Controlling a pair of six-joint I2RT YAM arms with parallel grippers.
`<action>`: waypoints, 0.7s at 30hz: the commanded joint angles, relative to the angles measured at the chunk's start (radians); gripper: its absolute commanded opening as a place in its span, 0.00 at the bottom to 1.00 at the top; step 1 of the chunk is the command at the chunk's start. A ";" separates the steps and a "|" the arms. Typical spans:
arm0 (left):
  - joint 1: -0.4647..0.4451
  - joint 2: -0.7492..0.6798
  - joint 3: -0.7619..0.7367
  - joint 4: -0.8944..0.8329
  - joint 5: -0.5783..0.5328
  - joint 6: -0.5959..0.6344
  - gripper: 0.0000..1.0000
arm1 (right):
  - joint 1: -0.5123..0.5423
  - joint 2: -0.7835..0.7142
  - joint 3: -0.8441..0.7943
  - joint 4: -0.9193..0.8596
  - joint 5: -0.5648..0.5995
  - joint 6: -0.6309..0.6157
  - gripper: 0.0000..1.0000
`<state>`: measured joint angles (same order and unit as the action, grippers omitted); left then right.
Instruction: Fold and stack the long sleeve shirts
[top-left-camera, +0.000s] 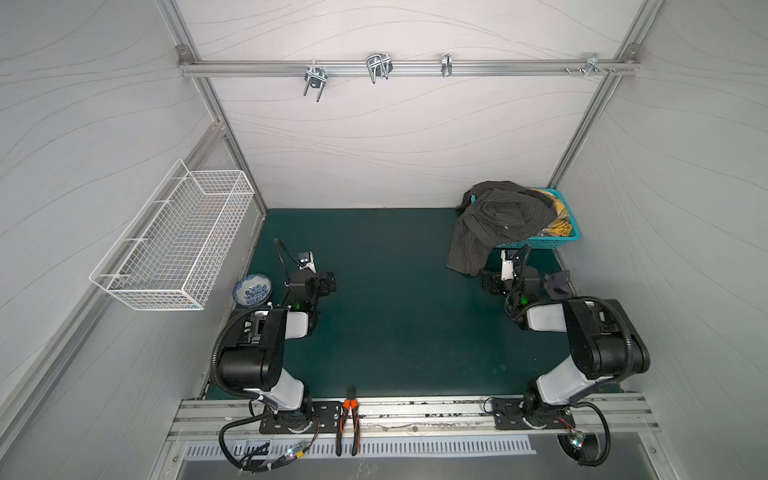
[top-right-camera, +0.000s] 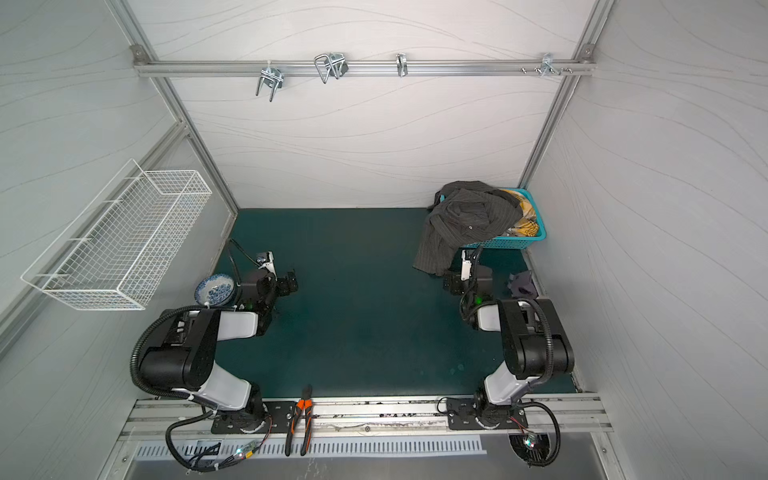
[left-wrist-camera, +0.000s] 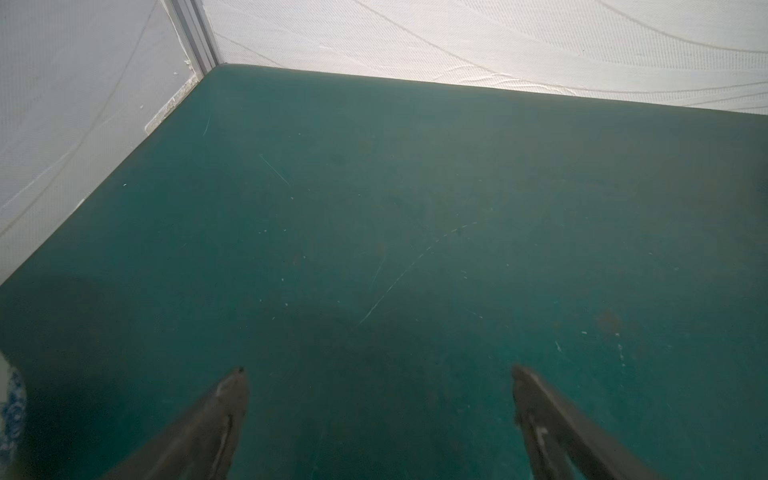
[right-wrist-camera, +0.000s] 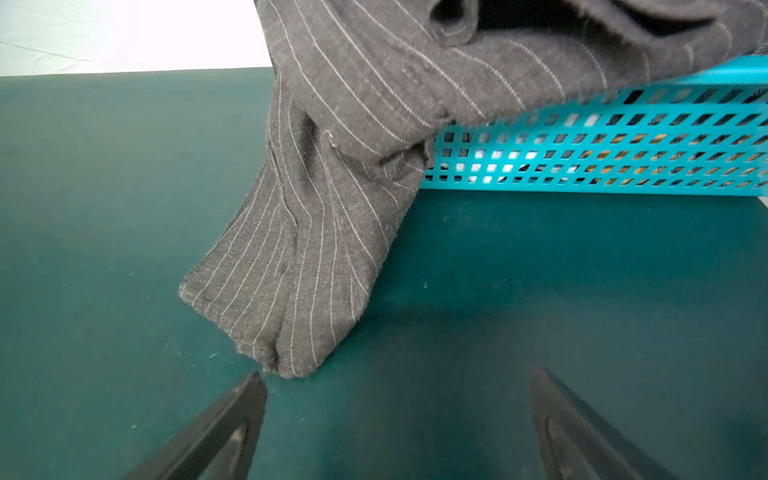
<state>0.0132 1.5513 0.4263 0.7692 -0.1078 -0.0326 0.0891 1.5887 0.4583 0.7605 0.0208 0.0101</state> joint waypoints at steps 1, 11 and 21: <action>0.004 0.001 0.008 0.047 0.011 0.013 0.99 | -0.004 -0.018 -0.004 0.012 -0.009 -0.015 0.99; 0.010 0.002 0.014 0.032 0.022 0.009 0.99 | -0.006 -0.016 -0.003 0.010 -0.013 -0.013 0.99; 0.008 -0.007 0.025 -0.004 0.022 0.007 1.00 | -0.006 -0.017 -0.004 0.010 -0.015 -0.012 0.99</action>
<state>0.0189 1.5509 0.4263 0.7464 -0.0933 -0.0330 0.0891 1.5887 0.4583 0.7609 0.0170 0.0101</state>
